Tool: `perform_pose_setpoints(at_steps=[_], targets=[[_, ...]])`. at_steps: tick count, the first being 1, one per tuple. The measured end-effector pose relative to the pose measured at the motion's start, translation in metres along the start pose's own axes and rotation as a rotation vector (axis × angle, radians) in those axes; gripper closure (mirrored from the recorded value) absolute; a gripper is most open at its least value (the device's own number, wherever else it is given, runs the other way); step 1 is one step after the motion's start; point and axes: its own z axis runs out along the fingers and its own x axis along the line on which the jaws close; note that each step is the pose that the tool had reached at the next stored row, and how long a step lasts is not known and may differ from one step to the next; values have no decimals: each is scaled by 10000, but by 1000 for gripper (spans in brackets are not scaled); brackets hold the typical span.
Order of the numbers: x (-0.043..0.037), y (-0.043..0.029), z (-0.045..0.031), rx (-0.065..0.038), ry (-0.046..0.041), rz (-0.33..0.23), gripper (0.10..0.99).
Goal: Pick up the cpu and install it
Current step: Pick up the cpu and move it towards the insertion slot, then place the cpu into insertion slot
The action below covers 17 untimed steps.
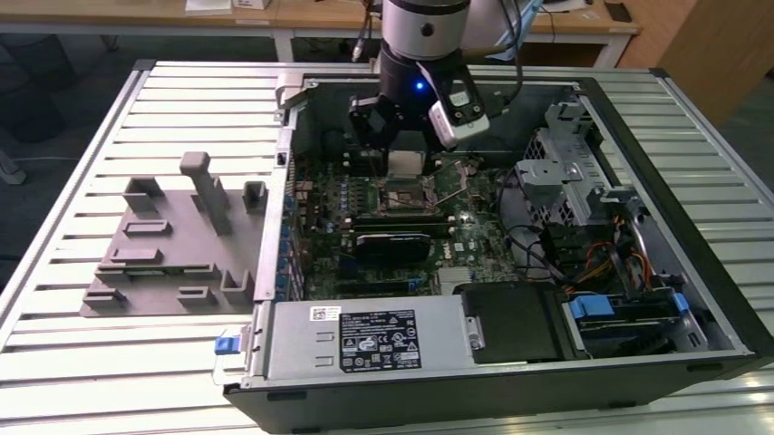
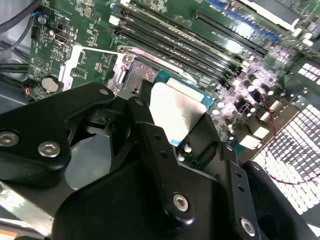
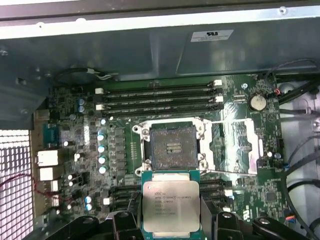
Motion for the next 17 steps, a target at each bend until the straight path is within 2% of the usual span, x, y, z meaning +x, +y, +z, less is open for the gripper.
perform_pose_setpoints(at_steps=[5, 11, 17], targets=[[-19, 53, 82, 3, 0, -29, 541], [-29, 69, 168, 6, 1, -34, 541], [-30, 69, 191, 6, 2, -34, 541]])
